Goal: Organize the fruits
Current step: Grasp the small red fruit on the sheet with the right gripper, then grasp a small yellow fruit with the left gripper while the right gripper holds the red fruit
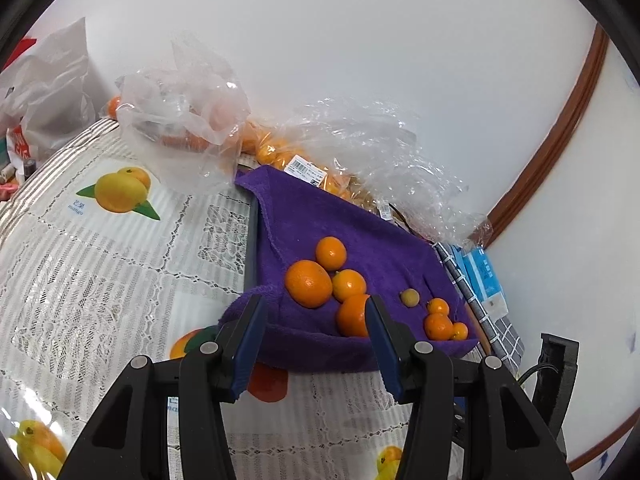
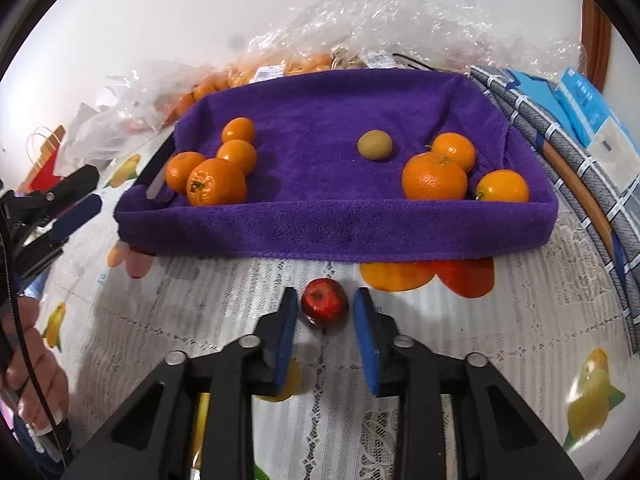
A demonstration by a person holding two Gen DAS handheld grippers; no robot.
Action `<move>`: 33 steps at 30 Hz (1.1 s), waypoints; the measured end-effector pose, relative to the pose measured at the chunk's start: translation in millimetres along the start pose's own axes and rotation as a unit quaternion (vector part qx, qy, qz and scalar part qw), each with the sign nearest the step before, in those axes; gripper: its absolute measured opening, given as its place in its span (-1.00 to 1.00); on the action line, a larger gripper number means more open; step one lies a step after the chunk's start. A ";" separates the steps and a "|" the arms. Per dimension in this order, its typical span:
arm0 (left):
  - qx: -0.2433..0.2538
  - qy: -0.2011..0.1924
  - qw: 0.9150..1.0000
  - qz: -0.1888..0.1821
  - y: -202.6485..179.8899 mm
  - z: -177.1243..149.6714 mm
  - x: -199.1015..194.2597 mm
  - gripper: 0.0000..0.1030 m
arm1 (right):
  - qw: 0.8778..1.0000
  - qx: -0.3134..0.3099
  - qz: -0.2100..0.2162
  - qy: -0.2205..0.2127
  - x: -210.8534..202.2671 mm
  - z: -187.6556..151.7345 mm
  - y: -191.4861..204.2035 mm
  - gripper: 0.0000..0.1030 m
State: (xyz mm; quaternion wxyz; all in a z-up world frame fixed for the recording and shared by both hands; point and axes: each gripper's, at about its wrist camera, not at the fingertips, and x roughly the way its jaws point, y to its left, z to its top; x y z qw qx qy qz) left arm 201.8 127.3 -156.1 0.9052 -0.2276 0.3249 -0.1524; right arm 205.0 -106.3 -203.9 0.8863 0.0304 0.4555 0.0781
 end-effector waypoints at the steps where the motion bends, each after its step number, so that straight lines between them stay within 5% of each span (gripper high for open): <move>1: 0.005 0.000 1.000 0.000 -1.8 -0.7 0.1 -0.06 | 1.000 -0.003 0.000 -0.002 -0.2 -0.6 -0.3 -0.53; 10: 0.067 0.048 0.996 -0.022 -27.0 -15.7 17.6 -0.06 | 0.998 -0.008 -0.032 -0.045 -31.2 -12.5 -28.7 -0.53; 16: 0.157 0.100 0.982 -0.021 -66.7 -48.0 32.8 -0.06 | 0.996 0.009 -0.058 -0.066 -65.1 -24.2 -64.8 -0.53; 21: 0.167 0.139 0.975 -0.048 -100.5 -74.5 38.6 -0.06 | 0.995 0.026 -0.067 -0.073 -85.3 -37.9 -92.6 -0.53; 24: 0.182 0.159 0.970 -0.028 -116.8 -88.0 47.7 -0.07 | 0.994 0.034 -0.071 -0.071 -89.5 -47.0 -101.8 -0.53; 30: 0.208 0.159 0.965 0.004 -127.1 -99.2 53.7 -0.47 | 0.994 0.058 -0.056 -0.073 -91.1 -62.5 -115.2 -0.53; 33: 0.202 0.160 0.966 0.001 -125.3 -98.4 53.7 -0.48 | 0.994 0.065 -0.051 -0.074 -86.6 -68.9 -116.9 -0.53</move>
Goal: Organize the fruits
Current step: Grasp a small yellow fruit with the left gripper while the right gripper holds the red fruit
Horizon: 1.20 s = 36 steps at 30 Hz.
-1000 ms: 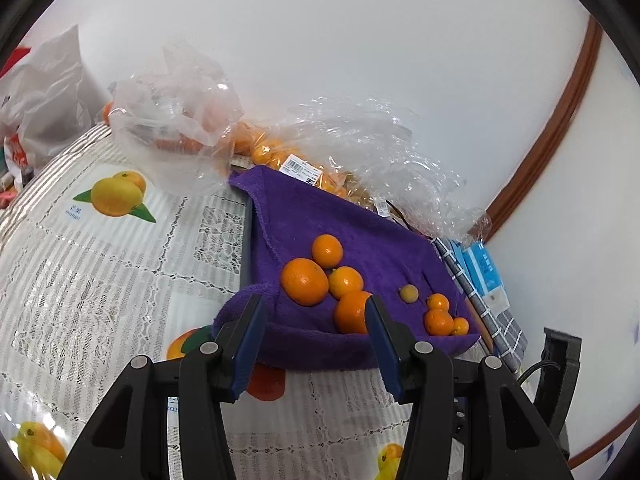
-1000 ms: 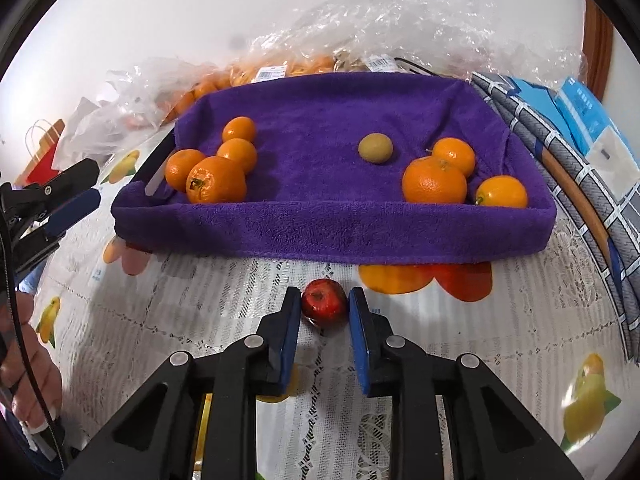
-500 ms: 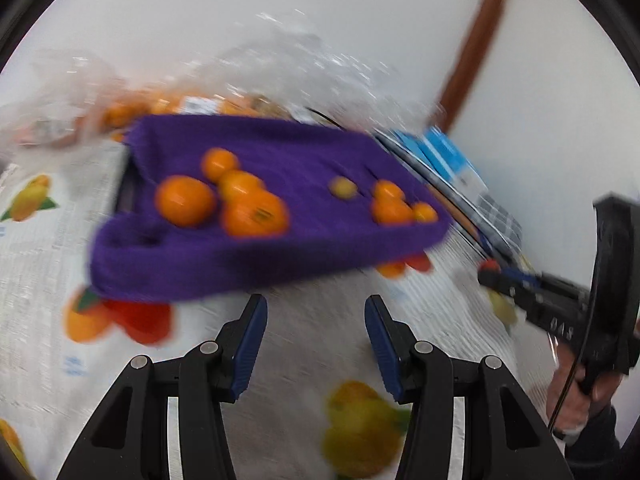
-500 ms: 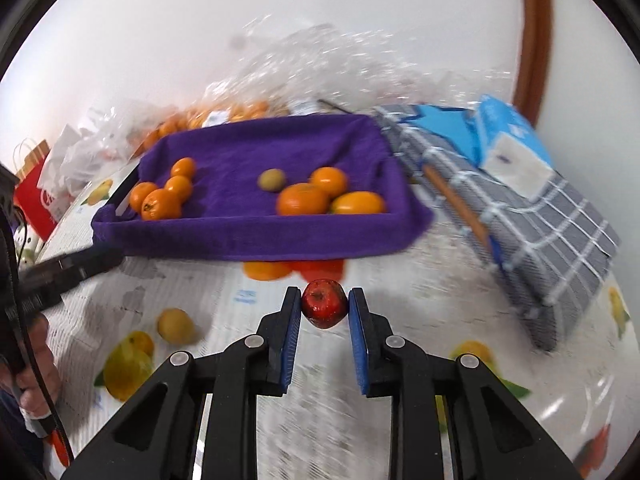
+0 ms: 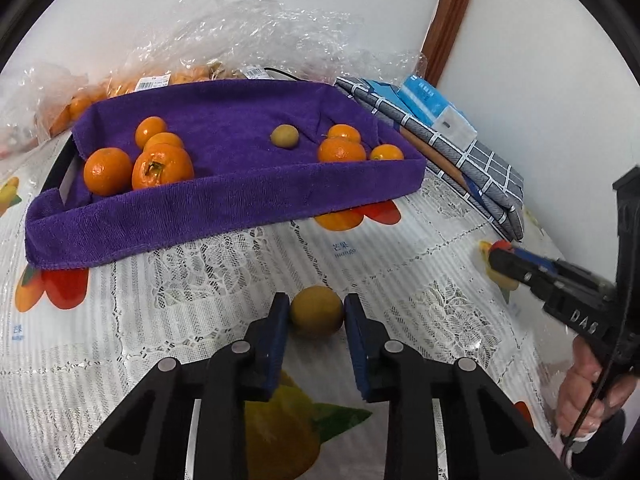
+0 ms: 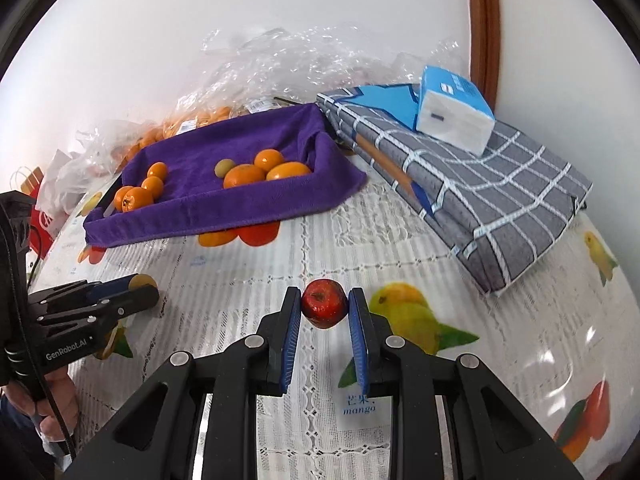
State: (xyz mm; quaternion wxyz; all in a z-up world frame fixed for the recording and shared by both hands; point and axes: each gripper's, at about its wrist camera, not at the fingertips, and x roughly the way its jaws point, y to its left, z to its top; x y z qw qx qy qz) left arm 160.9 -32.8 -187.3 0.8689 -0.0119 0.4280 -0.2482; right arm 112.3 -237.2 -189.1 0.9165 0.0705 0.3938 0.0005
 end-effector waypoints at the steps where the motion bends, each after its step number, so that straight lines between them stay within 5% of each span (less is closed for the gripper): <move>1: -0.002 0.000 1.000 -0.002 0.8 -0.1 -0.3 -0.48 | 1.000 0.001 0.002 0.001 2.1 -1.9 0.7 -0.53; 10: -0.013 -0.002 1.000 -0.012 3.4 0.6 1.1 -0.48 | 0.999 -0.029 0.004 -0.020 1.5 -11.1 14.0 -0.53; 17: -0.055 -0.007 0.997 -0.058 19.9 1.7 2.1 -0.48 | 0.999 -0.024 0.022 -0.018 1.9 -10.3 11.8 -0.53; 32: -0.032 0.001 0.999 -0.037 13.0 3.8 2.4 -0.48 | 1.000 -0.021 0.008 -0.014 3.7 -9.8 9.9 -0.53; 36: -0.015 -0.035 0.999 -0.023 5.7 1.2 -10.4 -0.48 | 1.000 -0.021 0.007 -0.015 3.6 -9.9 10.9 -0.53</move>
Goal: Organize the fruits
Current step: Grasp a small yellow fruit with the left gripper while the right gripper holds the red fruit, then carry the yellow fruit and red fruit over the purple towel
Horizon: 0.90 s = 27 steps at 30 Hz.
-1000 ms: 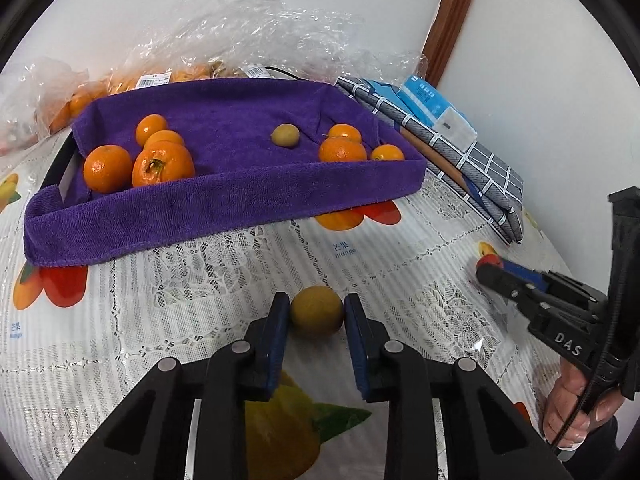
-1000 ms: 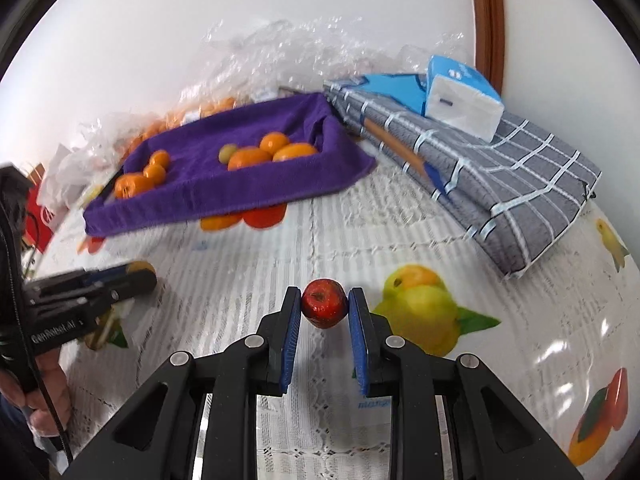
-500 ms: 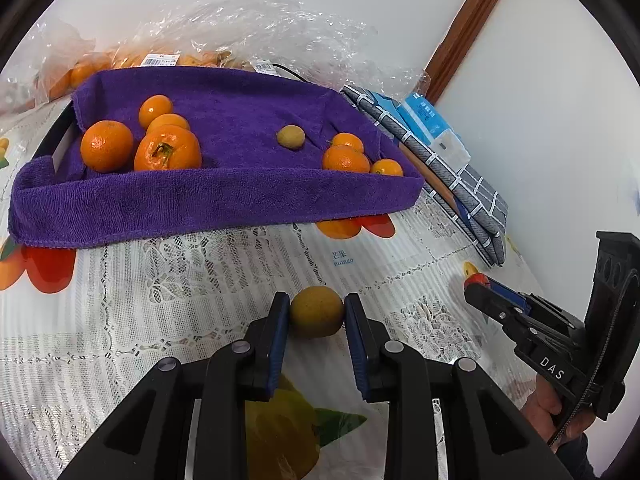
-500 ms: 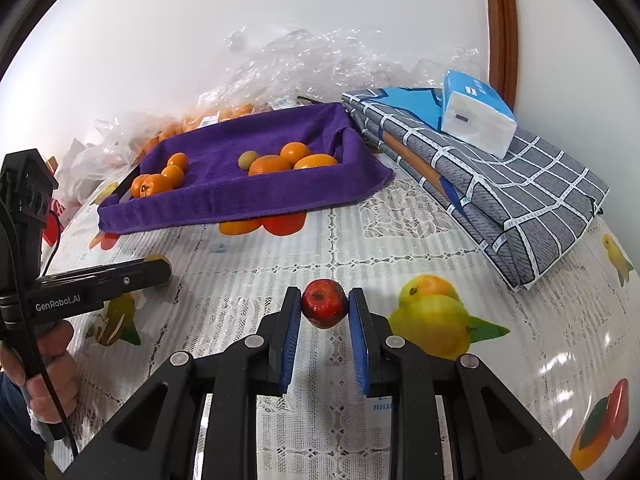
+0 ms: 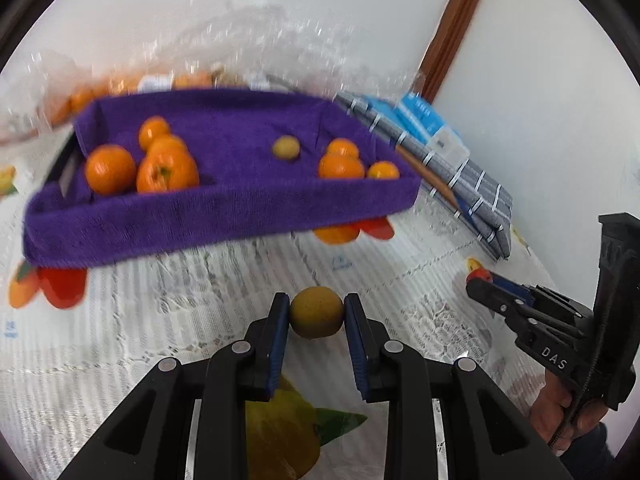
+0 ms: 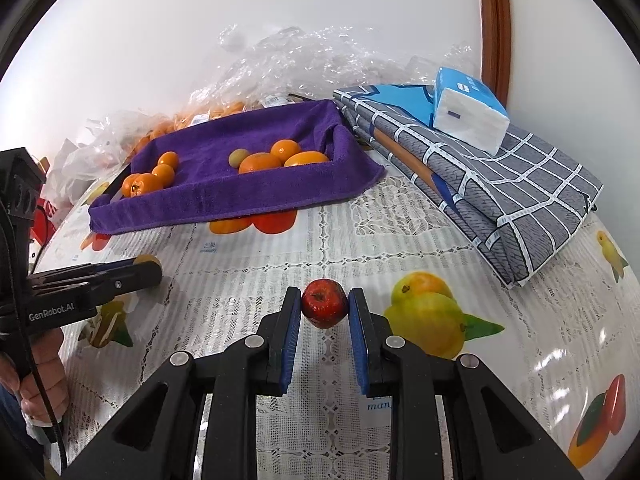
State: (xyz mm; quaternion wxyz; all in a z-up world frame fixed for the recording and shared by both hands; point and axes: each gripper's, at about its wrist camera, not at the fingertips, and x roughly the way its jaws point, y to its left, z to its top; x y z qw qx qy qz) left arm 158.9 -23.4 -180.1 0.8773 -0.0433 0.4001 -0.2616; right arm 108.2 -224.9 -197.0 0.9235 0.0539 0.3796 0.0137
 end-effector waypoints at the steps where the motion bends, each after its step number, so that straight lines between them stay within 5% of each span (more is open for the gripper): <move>1: 0.003 -0.007 1.000 0.000 -1.0 -0.1 -2.6 -0.48 | 1.000 0.000 0.000 -0.001 0.0 0.0 -0.1 -0.53; 15: -0.051 -0.087 0.995 0.012 19.4 9.1 -32.0 -0.48 | 0.999 0.032 -0.005 -0.022 -12.6 0.9 -1.4 -0.53; 27: -0.062 -0.126 0.989 0.047 28.1 12.3 -49.6 -0.48 | 0.997 0.012 0.026 -0.075 -27.8 53.3 33.2 -0.53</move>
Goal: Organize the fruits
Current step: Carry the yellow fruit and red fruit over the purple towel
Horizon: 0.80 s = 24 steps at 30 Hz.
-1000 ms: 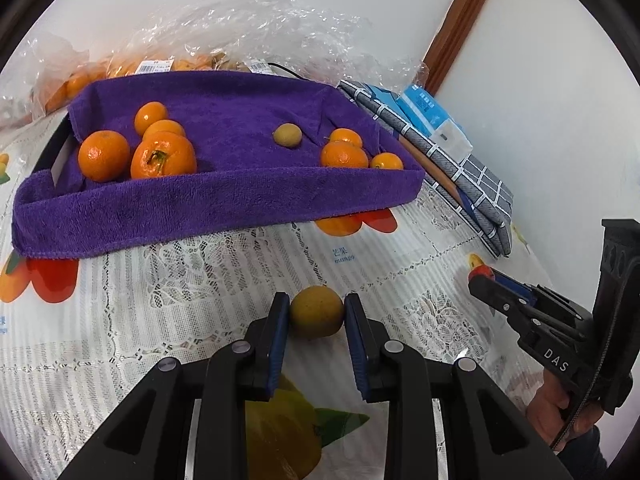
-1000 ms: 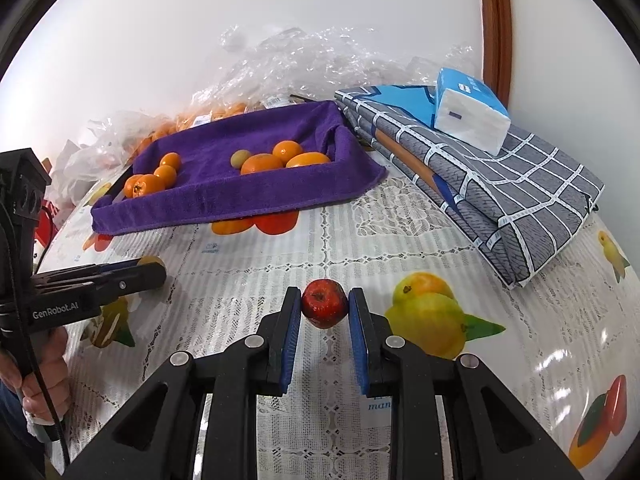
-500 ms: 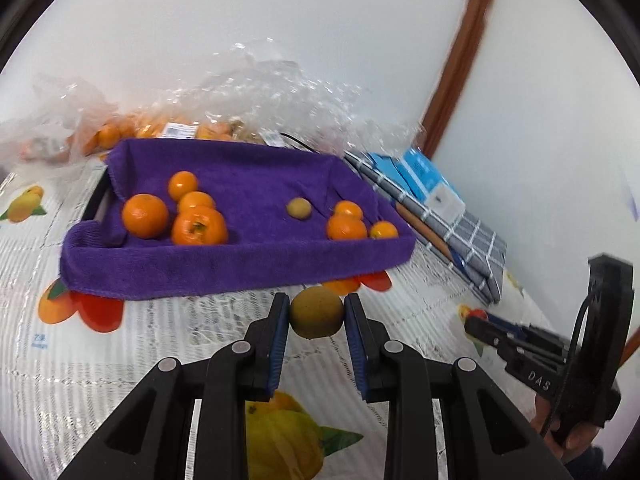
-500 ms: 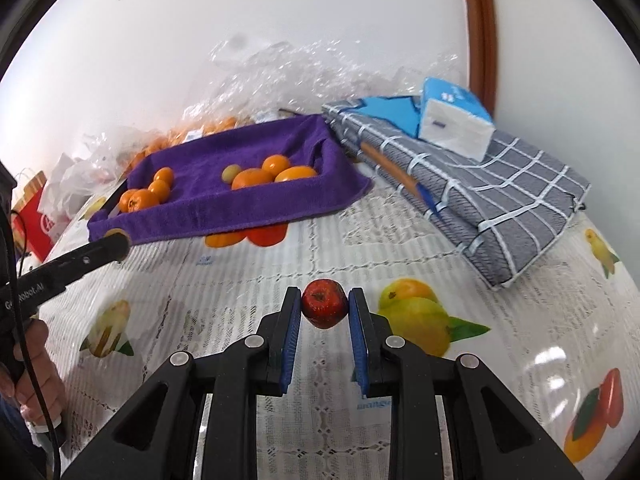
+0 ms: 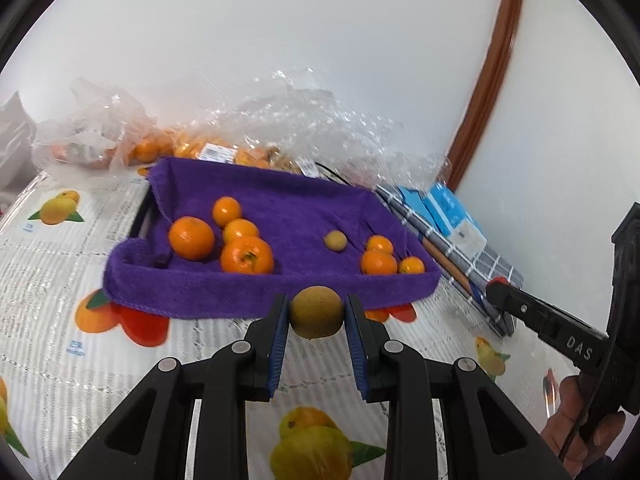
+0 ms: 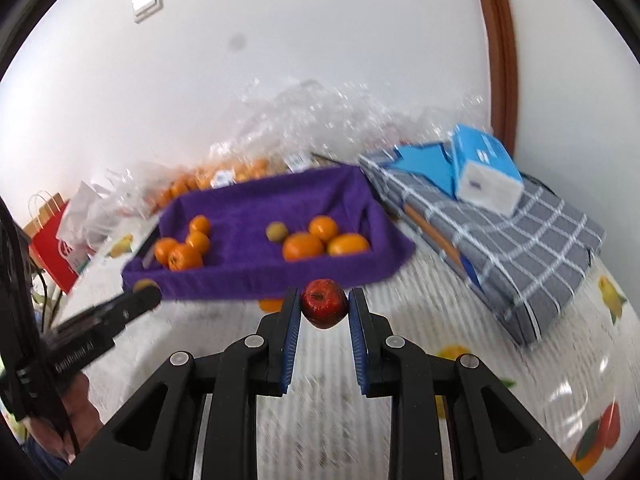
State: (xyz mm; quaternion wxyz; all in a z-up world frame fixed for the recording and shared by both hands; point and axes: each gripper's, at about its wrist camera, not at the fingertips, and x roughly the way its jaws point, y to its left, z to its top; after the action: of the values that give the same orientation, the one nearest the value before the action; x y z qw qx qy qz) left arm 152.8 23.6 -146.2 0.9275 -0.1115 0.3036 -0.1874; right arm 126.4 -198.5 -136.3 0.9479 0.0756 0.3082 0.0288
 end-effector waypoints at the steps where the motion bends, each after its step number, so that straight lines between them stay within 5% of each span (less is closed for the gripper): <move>1: -0.004 0.000 1.000 0.007 3.0 2.0 -1.0 -0.48 | 1.000 0.001 0.002 -0.001 3.1 5.5 1.4 -0.53; 13: 0.002 0.006 0.997 0.079 27.6 56.7 -0.2 -0.48 | 0.999 -0.006 0.010 -0.038 41.5 68.2 7.1 -0.53; 24: -0.030 0.001 0.999 0.023 27.9 74.7 69.6 -0.48 | 0.999 -0.015 0.015 -0.040 98.7 94.2 9.4 -0.53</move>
State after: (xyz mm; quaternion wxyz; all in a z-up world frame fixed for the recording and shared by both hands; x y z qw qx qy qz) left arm 257.7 26.8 -132.3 0.9275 -0.1321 0.3124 -0.1569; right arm 261.6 -191.0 -116.9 0.9600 0.0673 0.2682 0.0446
